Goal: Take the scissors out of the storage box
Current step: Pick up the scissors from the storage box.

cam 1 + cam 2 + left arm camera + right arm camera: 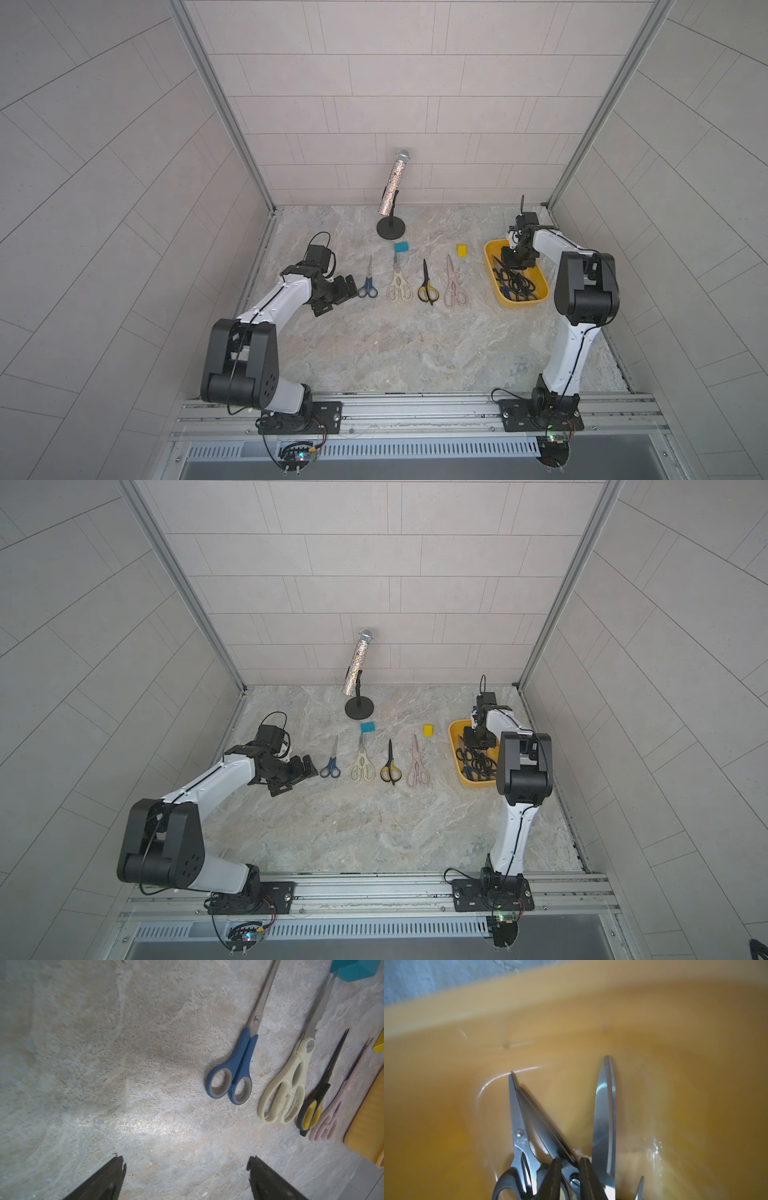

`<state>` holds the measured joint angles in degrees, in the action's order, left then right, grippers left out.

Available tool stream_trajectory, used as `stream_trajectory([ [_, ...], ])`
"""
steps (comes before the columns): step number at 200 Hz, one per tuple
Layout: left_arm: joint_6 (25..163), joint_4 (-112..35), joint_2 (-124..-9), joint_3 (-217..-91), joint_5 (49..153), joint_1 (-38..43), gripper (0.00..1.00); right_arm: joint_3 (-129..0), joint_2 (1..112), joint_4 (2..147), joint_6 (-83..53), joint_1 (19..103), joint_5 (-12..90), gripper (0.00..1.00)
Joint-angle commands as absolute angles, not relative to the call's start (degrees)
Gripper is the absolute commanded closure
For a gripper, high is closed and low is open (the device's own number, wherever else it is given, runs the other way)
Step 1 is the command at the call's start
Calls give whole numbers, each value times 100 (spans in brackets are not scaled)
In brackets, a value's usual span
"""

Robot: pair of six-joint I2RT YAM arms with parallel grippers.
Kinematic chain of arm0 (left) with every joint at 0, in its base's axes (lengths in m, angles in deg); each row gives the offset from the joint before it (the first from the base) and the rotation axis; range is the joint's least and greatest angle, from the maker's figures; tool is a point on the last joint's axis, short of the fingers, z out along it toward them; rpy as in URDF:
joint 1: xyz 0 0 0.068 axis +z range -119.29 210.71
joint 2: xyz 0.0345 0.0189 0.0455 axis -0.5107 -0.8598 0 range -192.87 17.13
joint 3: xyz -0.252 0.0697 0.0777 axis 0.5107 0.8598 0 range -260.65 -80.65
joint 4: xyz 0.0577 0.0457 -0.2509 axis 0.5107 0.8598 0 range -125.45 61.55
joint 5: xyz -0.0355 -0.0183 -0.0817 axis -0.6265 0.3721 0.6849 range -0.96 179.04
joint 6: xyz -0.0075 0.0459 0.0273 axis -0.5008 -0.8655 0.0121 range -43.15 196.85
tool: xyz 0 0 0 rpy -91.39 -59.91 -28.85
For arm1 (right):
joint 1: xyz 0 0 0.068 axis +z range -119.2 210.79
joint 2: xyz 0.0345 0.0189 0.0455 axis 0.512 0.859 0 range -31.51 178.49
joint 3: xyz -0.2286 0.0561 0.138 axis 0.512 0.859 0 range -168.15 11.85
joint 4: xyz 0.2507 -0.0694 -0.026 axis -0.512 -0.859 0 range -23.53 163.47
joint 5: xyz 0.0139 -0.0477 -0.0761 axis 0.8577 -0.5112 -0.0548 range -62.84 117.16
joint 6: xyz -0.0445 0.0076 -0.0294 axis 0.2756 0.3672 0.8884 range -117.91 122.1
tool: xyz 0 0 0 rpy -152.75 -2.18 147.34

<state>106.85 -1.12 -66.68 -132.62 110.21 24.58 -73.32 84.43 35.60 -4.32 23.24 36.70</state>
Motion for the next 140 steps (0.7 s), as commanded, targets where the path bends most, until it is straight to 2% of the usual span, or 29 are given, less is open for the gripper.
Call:
stream_trajectory([
  [1, 10636, -37, -6670, -13315, 10965, 2474, 0, -7257, 7961, 3309, -810, 2326, 3539, 79],
  [69, 10630, -81, -6627, -13215, 10993, 2478, 0, -6866, 8002, 3218, -1197, 2334, 3815, 79],
  [140, 10582, -12, -6699, -13312, 10961, 2465, 0, -6896, 8453, 3440, -1041, 2332, 3560, 79],
])
